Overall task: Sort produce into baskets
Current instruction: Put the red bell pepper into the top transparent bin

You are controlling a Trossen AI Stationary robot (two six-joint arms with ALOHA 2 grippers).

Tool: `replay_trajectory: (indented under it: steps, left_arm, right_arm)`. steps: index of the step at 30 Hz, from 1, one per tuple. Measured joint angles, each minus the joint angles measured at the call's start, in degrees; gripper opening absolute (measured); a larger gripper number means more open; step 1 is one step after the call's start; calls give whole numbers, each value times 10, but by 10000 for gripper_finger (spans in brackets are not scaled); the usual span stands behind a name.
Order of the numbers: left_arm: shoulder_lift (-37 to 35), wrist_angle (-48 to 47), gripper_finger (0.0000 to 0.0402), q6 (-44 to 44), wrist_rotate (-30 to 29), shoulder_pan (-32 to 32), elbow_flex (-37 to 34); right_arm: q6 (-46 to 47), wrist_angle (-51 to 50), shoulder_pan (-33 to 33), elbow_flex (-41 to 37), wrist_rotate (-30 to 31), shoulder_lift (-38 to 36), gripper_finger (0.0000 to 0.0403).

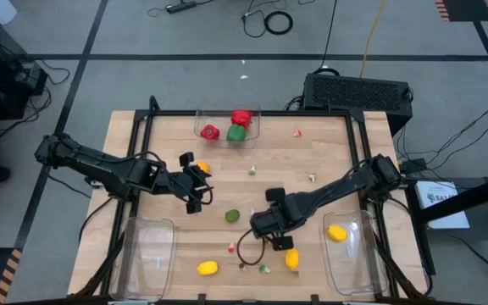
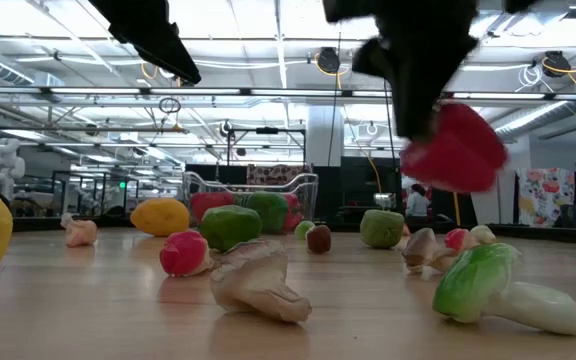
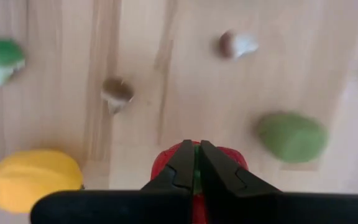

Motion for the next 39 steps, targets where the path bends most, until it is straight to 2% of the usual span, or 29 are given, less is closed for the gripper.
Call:
replay_trajectory:
  steps: [6,11,14,20,25,31,36,39]
  left_arm:
    - [0,-15,183,-2,0,-2,0]
    - [0,-53,183,-23,9,-22,0]
    - [0,-84,183,-44,20,-41,0]
    - [-5,-102,183,-65,16,-80,0]
    - [-7,-103,183,-74,9,-101,0]
    - [-9,-103,183,-85,-2,-122,0]
    - [-9,-102,183,-90,-28,-142,0]
    - [-9,-101,183,-90,-48,-152,0]
  right_arm:
    - [-52,-15,-32,87,37,-2,8]
    - [-123,13,-77,147,48,-19,8]
    - [-174,48,-111,165,54,-38,8]
    - [-264,181,-208,168,46,-73,8]
    - [-294,315,-307,168,-40,-58,8]
    - [-259,433,-410,167,-112,-10,8]
    - [-221,491,-457,167,-157,44,8]
    - [-206,514,-472,167,-164,86,8]
